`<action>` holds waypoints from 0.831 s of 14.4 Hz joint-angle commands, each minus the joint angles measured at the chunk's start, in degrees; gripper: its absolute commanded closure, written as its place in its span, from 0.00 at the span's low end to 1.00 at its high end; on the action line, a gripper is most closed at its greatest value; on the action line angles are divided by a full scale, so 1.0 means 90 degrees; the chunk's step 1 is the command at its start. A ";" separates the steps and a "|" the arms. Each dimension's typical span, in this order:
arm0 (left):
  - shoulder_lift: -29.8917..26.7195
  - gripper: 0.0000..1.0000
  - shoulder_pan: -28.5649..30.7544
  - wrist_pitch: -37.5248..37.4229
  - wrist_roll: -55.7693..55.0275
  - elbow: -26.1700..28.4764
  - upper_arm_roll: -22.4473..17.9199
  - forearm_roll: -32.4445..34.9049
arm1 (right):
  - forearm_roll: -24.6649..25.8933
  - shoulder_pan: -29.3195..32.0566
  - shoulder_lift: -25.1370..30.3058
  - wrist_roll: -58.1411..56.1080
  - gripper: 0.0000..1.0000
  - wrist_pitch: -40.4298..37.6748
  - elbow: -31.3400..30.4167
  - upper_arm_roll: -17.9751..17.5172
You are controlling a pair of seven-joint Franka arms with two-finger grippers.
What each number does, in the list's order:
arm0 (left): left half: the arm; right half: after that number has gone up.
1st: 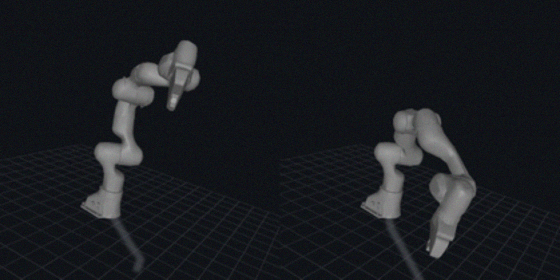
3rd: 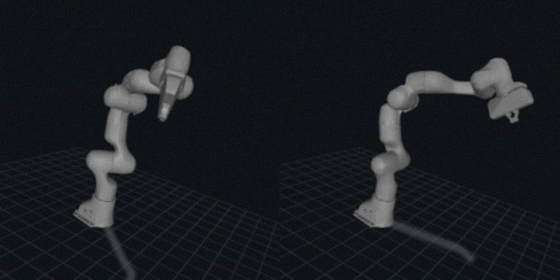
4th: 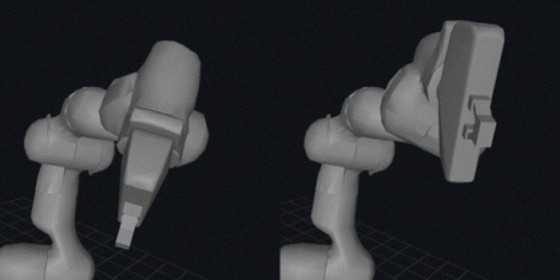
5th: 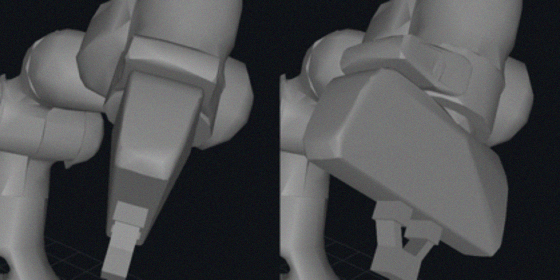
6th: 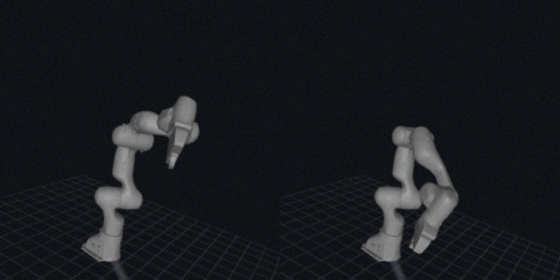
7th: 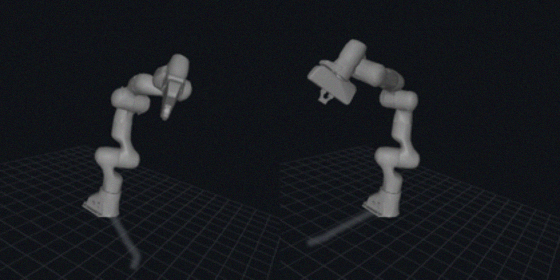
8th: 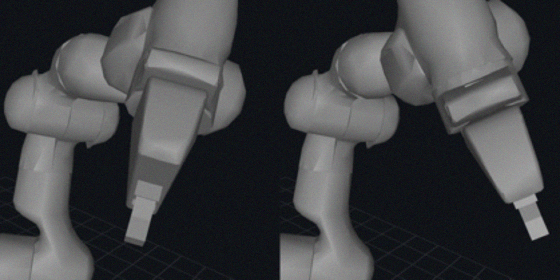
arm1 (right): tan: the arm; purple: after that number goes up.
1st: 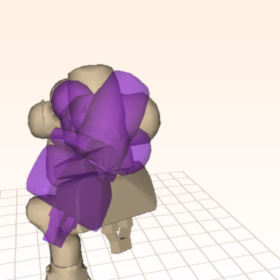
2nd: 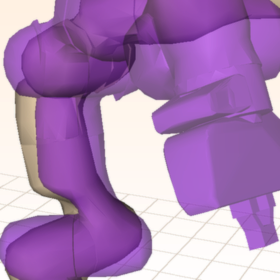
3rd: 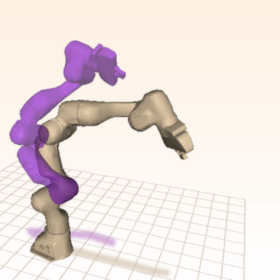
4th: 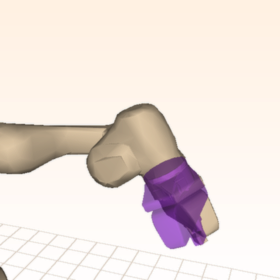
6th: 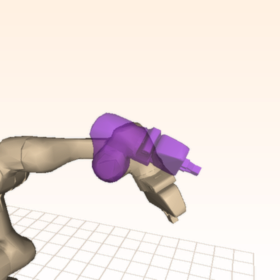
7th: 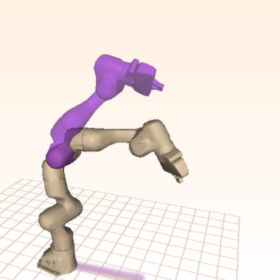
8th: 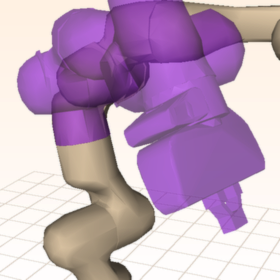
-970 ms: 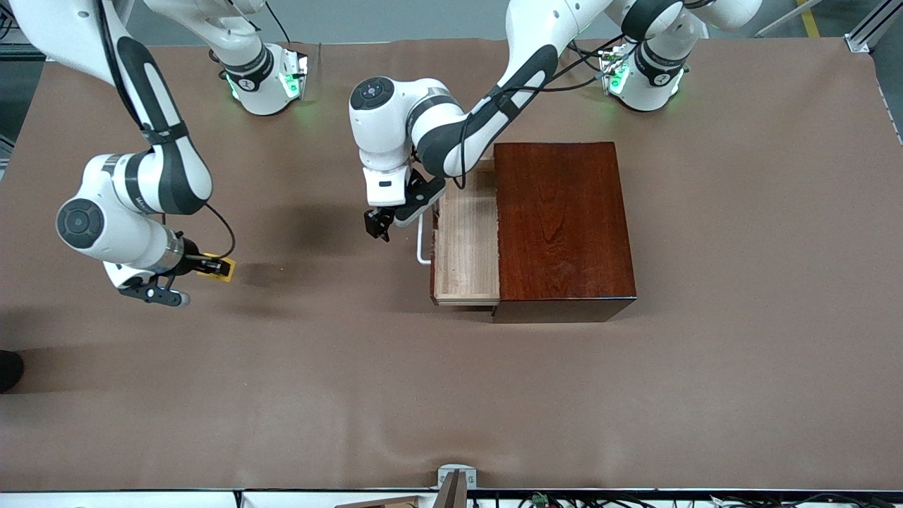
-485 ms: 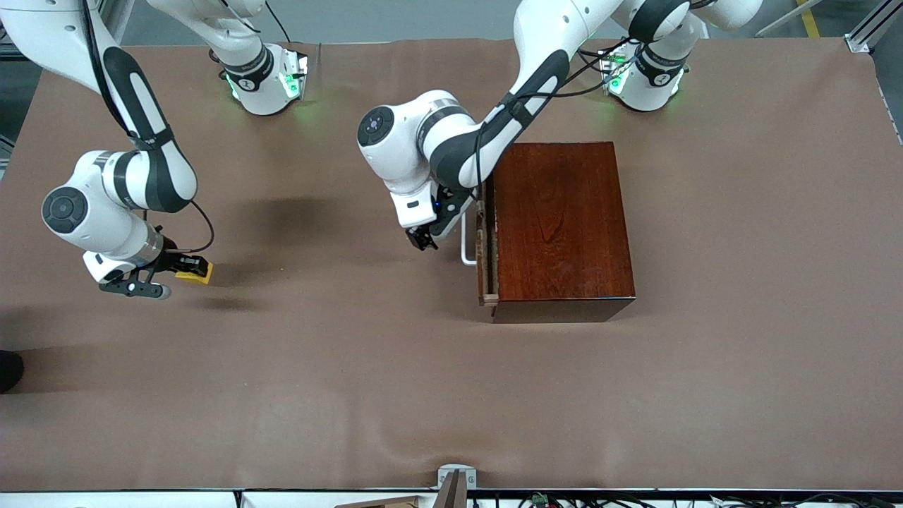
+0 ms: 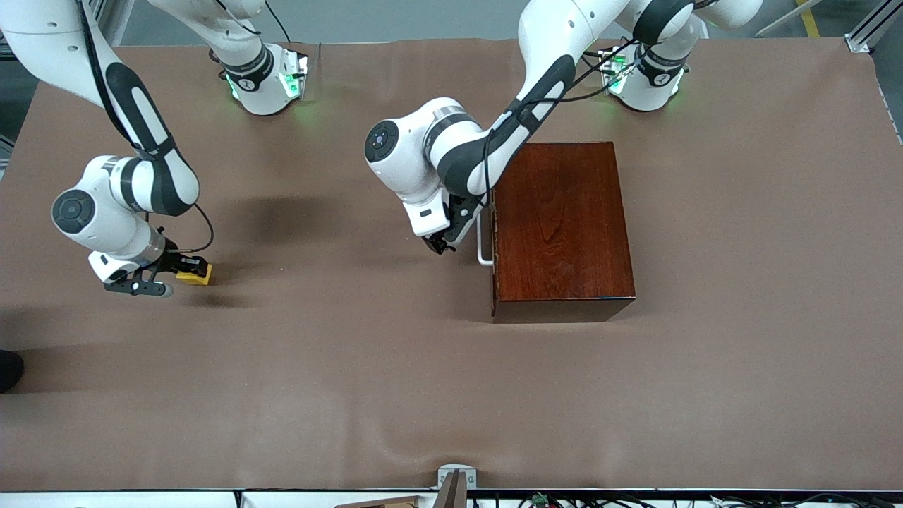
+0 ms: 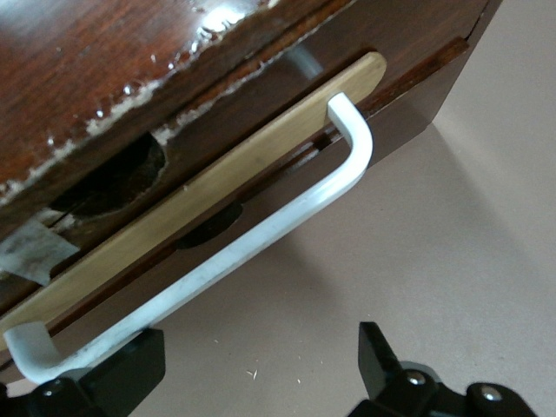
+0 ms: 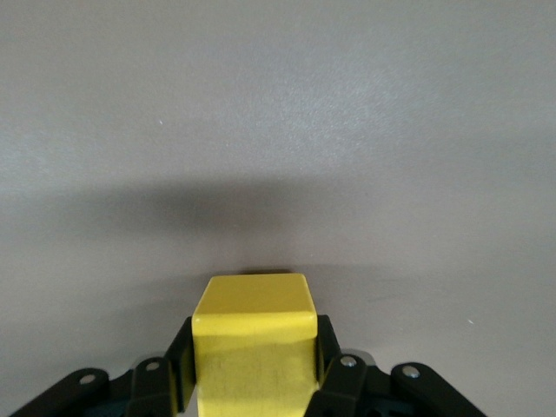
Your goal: Open drawer, take yellow block, close drawer
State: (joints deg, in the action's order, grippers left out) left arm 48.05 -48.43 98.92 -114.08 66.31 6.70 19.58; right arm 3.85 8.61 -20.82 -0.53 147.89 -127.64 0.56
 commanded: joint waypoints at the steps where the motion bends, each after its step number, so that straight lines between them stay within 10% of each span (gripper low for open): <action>1: -0.0085 0.00 -0.0009 0.0588 0.0019 0.0005 0.0104 0.0178 | 0.0139 0.0195 -0.0001 -0.0009 0.92 0.0169 -0.0144 -0.0111; 4: -0.0309 0.00 -0.0068 0.1400 -0.0030 -0.0034 0.0115 0.0129 | 0.0139 0.0225 -0.0031 0.0020 0.76 0.0160 -0.0134 -0.0120; 9: -0.1323 0.00 0.0311 0.1363 0.1119 0.0034 0.0066 -0.0055 | 0.0120 0.0225 -0.0021 0.0088 0.02 0.0082 -0.0095 -0.0120; 12: -0.2055 0.00 0.0936 0.1053 0.2222 0.0102 0.0066 -0.0894 | 0.0120 0.0205 0.0028 0.0079 0.00 0.0062 -0.0085 -0.0130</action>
State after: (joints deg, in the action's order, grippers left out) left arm 34.63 -43.73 110.80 -100.16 64.94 6.94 15.54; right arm 3.85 9.13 -21.64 -0.46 148.67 -127.97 0.52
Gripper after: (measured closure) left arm 0.000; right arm 0.176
